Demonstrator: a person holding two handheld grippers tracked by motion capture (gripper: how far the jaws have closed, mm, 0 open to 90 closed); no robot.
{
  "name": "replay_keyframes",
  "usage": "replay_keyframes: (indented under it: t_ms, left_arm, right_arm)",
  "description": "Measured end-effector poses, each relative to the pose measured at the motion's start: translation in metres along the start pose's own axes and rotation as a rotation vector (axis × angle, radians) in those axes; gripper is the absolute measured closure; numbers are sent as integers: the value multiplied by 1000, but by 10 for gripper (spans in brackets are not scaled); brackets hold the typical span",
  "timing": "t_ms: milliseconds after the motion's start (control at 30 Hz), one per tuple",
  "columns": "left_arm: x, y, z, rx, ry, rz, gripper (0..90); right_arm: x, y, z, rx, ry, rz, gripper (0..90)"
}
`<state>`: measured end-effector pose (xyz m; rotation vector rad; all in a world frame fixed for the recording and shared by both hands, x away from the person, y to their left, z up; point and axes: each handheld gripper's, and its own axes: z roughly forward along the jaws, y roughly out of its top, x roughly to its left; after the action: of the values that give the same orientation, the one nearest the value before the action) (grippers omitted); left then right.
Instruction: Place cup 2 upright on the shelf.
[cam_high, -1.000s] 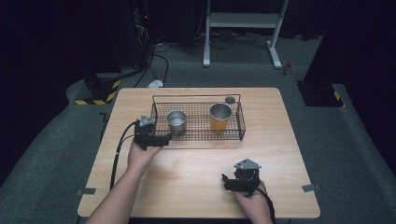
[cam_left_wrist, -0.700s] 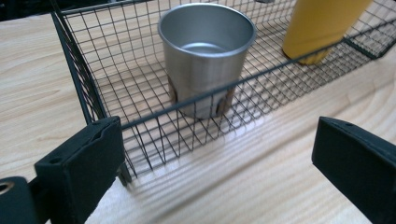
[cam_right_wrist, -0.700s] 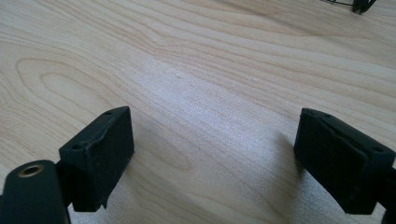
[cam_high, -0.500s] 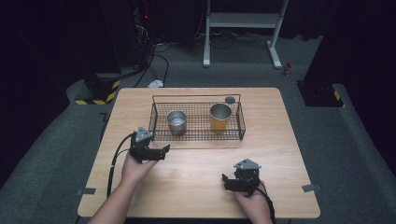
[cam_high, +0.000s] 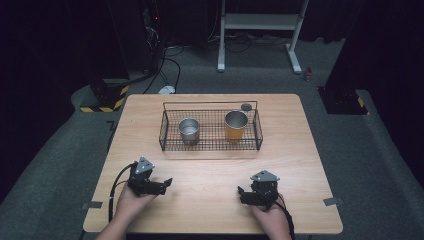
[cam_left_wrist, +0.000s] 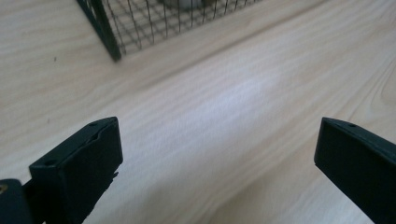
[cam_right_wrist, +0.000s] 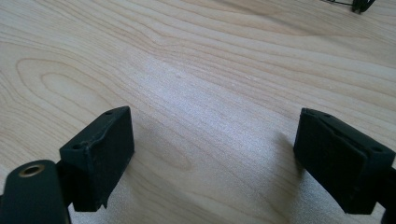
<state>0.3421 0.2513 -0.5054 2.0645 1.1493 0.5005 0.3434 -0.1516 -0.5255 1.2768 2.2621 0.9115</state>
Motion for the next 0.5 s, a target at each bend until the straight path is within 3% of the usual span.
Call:
replay_keyframes:
  t_ms: [167,267,333,400,500]
  left_arm:
    - [1,-14,-3,31,22,33,10]
    - [3,-31,-3,50,49,65,13]
    - [8,-37,-4,42,30,6,16]
    - [10,-36,-3,46,52,-34,10]
    - [11,-37,-3,42,66,-51,10]
  right_arm:
    - [0,0,0,-1,0,1,121]
    - [0,0,0,-1,2,0,122]
    - [0,0,0,-1,2,0,122]
    - [0,0,0,-1,3,0,122]
    - [0,0,0,-2,3,0,122]
